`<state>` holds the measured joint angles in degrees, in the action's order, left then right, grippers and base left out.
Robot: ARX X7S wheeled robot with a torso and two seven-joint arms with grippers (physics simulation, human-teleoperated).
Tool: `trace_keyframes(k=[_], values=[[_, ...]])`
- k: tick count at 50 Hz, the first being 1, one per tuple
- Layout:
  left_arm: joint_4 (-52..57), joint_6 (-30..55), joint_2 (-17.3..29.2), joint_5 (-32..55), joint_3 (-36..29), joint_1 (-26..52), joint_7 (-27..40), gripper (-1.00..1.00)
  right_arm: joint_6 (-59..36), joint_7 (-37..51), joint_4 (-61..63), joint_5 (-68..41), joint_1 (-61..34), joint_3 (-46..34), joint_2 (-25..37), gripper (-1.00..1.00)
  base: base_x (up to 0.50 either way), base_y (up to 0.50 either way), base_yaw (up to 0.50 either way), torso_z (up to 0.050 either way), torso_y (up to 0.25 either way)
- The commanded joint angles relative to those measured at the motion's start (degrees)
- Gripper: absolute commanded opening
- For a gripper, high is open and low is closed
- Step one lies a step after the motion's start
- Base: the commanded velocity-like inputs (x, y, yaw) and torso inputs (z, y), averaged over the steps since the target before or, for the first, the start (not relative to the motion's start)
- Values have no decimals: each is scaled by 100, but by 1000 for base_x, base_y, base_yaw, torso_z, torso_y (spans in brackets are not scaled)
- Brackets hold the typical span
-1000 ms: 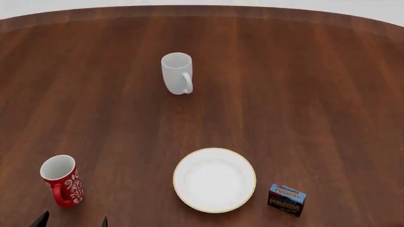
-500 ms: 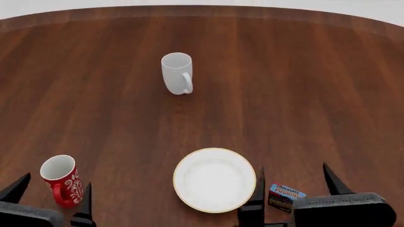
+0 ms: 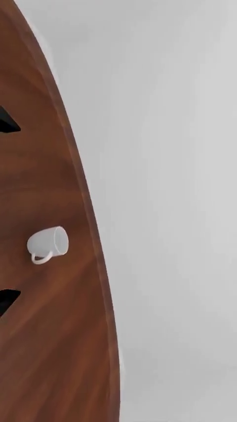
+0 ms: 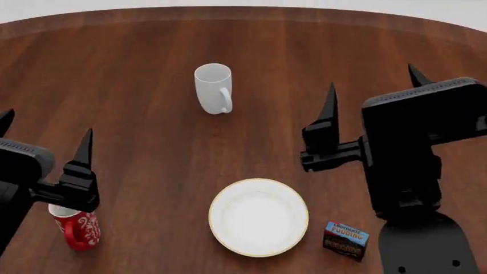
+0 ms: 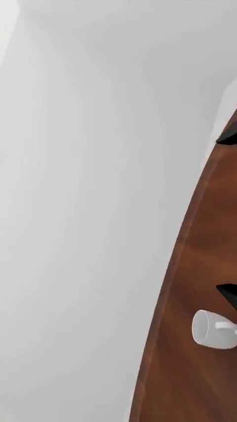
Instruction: Put the white mug on the plate.
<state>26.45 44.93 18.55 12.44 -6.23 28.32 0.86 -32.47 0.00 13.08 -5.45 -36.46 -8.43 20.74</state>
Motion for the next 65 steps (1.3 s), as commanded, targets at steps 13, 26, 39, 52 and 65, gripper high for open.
trace_keyframes(k=[13,26,39,52,65], values=[[-2081,43,-69,-108,-491,2121,-412,100,311,-276,-1762,245,-1790,-614,-268,100,0,0,0,0,0],[-2482,-129,-97,-122,-515,2342,-438,100,675,-335,-2037,267,-1966,-717,-297,100,0,0,0,0,0],[-2194,-9,-26,-82,-464,2252,-374,100,917,-372,-2199,312,-1972,-851,-309,100,389,0,0,0,0],[-2140,-24,-19,-67,-512,2223,-368,100,993,-411,-2244,316,-1955,-951,-316,100,423,0,0,0,0],[-2125,-26,-13,-47,-537,2215,-356,100,996,-425,-2198,298,-1930,-994,-301,100,422,0,0,0,1]])
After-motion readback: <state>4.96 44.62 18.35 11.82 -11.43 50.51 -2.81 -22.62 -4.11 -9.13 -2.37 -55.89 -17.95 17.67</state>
